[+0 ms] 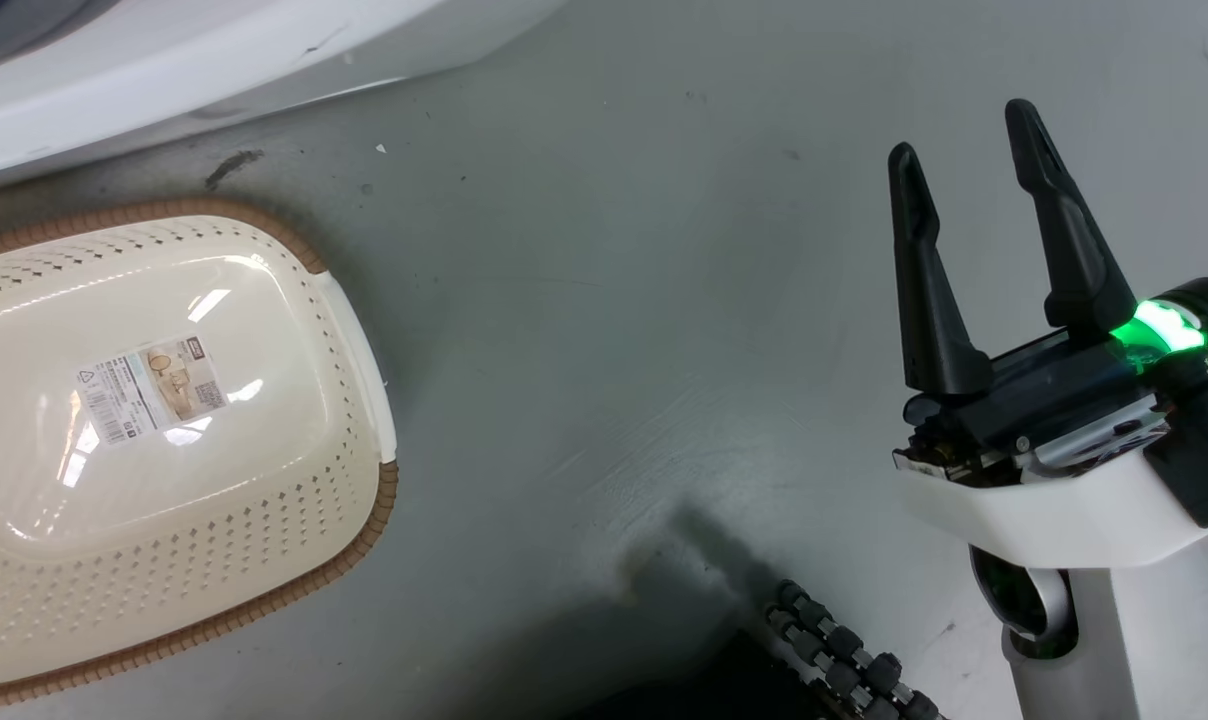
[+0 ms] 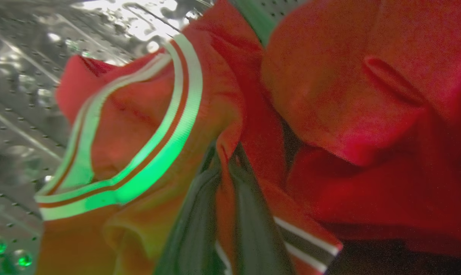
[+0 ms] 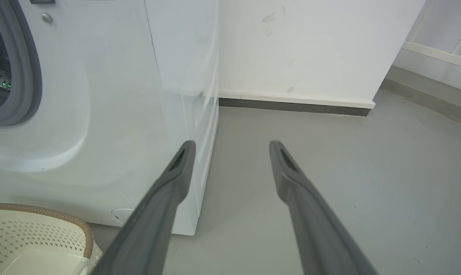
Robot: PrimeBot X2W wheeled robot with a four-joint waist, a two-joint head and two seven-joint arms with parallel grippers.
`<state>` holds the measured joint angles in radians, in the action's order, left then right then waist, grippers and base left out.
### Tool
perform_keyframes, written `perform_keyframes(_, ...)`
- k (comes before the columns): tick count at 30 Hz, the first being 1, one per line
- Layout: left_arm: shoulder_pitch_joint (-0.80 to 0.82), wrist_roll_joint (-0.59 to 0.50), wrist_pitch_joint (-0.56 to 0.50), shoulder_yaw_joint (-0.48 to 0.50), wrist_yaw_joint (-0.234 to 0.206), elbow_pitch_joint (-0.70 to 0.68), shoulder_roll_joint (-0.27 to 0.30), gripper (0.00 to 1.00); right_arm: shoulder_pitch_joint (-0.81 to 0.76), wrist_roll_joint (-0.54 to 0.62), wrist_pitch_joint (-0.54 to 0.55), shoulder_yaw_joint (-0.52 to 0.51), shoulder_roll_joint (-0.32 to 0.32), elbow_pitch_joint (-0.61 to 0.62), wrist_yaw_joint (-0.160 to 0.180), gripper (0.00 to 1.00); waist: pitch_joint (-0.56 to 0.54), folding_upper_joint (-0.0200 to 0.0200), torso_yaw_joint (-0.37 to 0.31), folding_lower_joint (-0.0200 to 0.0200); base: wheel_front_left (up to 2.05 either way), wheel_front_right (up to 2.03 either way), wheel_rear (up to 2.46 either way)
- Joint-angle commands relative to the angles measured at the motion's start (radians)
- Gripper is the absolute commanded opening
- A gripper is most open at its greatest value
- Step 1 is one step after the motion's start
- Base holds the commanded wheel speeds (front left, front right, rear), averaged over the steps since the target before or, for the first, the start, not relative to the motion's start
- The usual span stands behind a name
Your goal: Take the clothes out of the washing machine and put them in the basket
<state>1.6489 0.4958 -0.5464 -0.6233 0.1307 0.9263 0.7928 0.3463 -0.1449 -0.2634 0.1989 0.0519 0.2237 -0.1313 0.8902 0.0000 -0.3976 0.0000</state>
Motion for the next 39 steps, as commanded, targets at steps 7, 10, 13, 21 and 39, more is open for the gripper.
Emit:
perform_keyframes(7, -0.037, -0.017, 0.286, -0.021, -0.006, 0.046, -0.030, 0.00, 0.001, 0.032, -0.002, -0.038, -0.003, -0.019, 0.001, 1.00, -0.078, 0.0000, 0.047, 0.0000, 0.00, 0.00, 0.00)
perform_keyframes(10, -0.068, 0.004, 0.359, -0.016, -0.005, 0.079, -0.064, 0.00, -0.007, 0.046, -0.002, -0.066, -0.002, -0.032, 0.001, 1.00, -0.129, 0.0000, 0.072, 0.0000, 0.00, 0.00, 0.00)
perform_keyframes(13, -0.110, 0.012, 0.426, -0.027, -0.003, 0.100, -0.089, 0.00, -0.012, 0.059, -0.002, -0.084, -0.003, -0.048, 0.001, 1.00, -0.175, 0.0000, 0.098, 0.0000, 0.00, 0.00, 0.00)
perform_keyframes(21, -0.352, 0.114, 0.641, -0.045, 0.000, 0.127, -0.205, 0.00, -0.075, 0.107, -0.002, -0.117, -0.002, -0.103, 0.001, 1.00, -0.381, 0.0000, 0.194, 0.0000, 0.00, 0.00, 0.00)
perform_keyframes(39, -0.753, 0.149, 0.813, 0.021, -0.076, -0.185, -0.274, 0.00, -0.186, 0.147, -0.002, -0.179, -0.002, -0.174, 0.001, 1.00, -0.676, 0.0000, 0.308, 0.0000, 0.00, 0.00, 0.00)
